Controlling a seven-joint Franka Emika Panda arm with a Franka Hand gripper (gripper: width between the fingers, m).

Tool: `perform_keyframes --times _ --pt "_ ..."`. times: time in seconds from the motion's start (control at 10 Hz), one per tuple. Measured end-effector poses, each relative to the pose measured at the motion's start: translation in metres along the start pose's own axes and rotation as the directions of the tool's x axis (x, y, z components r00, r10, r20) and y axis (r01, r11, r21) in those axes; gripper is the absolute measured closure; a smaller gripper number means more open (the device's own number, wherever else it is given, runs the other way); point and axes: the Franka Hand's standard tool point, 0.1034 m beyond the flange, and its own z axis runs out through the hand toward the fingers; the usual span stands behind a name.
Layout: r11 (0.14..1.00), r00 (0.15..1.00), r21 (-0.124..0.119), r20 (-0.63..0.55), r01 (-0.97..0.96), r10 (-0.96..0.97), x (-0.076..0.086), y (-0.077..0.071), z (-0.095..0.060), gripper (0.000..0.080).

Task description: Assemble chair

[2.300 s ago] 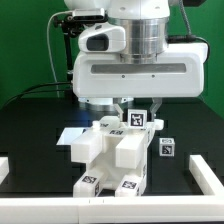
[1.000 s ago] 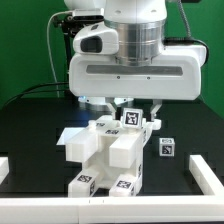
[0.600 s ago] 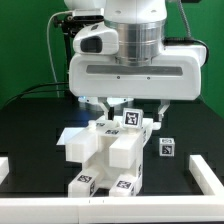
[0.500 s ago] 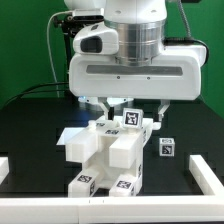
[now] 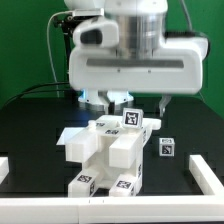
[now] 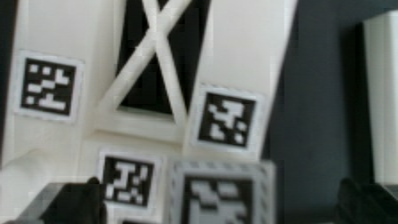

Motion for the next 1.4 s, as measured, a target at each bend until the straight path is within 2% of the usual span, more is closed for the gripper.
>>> perform_keyframes --times 0.2,0.3,0.5,0.6,0.7,0.9,1.0,1.1,1.4 --pt "0.999 1.000 0.027 -0.005 -0.031 0.031 0.001 0.003 -0.016 0.0151" --pt "0.996 0.998 0.059 0.039 -0.060 0.058 -0.001 0.007 -0.018 0.0151" --pt "0.996 0.997 0.055 0.049 -0.063 0.061 0.001 0.009 -0.017 0.0151" --pt "0.997 0.993 0.046 0.104 -0.068 0.063 -0.005 0.012 -0.015 0.0151" --pt "0.997 0.990 0.039 0.122 -0.071 0.066 -0.001 0.015 -0.016 0.0151" --pt "0.996 0.998 0.052 0.024 -0.066 0.065 0.007 0.010 -0.019 0.0151" --pt "0.997 0.998 0.052 0.015 -0.062 0.061 0.004 0.008 -0.014 0.0151" --pt "0.996 0.995 0.063 -0.077 -0.058 0.063 0.014 0.004 -0.011 0.0151" --pt "0.997 0.952 0.071 -0.300 -0.034 0.054 0.015 -0.002 0.010 0.0151"
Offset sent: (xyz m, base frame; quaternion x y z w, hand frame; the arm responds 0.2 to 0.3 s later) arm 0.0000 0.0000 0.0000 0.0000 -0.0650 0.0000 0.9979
